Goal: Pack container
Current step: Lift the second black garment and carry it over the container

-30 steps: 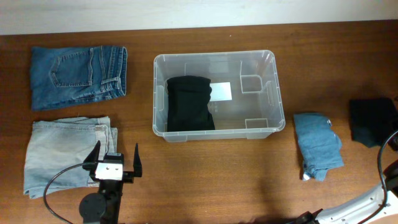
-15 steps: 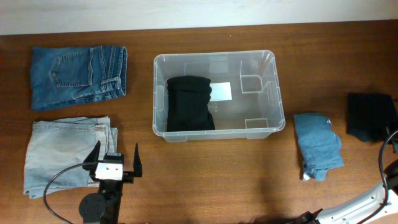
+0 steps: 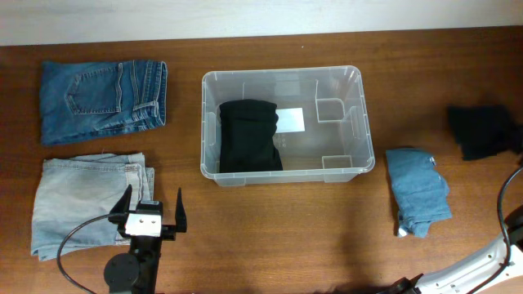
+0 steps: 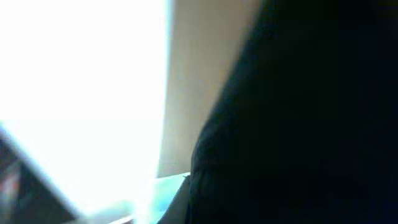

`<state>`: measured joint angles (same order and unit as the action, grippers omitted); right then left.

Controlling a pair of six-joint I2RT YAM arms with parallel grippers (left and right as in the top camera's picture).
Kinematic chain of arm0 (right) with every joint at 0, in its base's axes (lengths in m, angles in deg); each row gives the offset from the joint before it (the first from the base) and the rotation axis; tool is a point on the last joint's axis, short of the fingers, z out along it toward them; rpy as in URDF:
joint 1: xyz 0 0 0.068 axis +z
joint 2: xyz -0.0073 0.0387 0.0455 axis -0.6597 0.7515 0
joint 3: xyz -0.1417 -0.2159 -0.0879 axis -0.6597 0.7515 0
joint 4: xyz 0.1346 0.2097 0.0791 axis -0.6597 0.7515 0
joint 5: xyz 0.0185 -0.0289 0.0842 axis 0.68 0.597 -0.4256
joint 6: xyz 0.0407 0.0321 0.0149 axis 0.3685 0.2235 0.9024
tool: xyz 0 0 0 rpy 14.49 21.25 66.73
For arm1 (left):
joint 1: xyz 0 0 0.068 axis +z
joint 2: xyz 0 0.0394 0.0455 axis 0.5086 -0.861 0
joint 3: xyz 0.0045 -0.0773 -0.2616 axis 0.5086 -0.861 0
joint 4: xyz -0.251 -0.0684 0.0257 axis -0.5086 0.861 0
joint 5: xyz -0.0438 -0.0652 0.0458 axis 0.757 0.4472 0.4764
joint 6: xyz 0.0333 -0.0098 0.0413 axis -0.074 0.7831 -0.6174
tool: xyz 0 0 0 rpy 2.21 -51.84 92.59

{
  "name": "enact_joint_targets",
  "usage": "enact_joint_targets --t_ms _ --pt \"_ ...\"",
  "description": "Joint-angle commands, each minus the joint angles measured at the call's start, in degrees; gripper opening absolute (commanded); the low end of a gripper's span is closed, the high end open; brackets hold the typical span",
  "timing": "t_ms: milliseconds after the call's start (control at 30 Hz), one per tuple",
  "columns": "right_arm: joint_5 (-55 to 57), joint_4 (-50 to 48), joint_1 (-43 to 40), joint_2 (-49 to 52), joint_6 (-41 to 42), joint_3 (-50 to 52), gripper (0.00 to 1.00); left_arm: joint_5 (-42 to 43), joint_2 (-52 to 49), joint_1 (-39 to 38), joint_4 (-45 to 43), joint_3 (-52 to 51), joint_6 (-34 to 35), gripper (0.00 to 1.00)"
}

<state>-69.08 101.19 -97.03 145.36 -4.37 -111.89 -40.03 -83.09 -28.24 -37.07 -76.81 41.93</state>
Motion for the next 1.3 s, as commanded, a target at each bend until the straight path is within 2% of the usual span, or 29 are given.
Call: enact_joint_targets --t_ms 0,300,600,833,1067,1267 --pt "-16.87 0.72 0.7 -6.14 -0.33 -4.04 0.04 -0.22 0.39 0.24 -0.13 -0.44 -0.72 0.99" --pt "-21.64 0.61 8.24 -21.18 2.23 -5.4 0.04 -0.24 0.39 0.24 -0.11 -0.44 -0.72 0.99" --pt "-18.71 0.52 26.32 -34.64 2.69 -5.4 0.04 -0.24 0.39 0.24 -0.13 -0.44 -0.74 0.99" --pt "-18.53 7.43 42.27 -35.23 2.16 -5.11 0.04 -0.24 0.39 0.24 -0.11 -0.44 -0.72 1.0" --pt "-17.42 11.1 54.71 -32.44 0.79 -4.46 0.04 -0.24 0.39 0.24 -0.13 -0.44 -0.74 1.0" --pt "-8.13 18.49 61.81 -29.18 -2.8 -4.46 0.04 -0.24 0.39 0.24 -0.13 -0.44 -0.74 1.0"
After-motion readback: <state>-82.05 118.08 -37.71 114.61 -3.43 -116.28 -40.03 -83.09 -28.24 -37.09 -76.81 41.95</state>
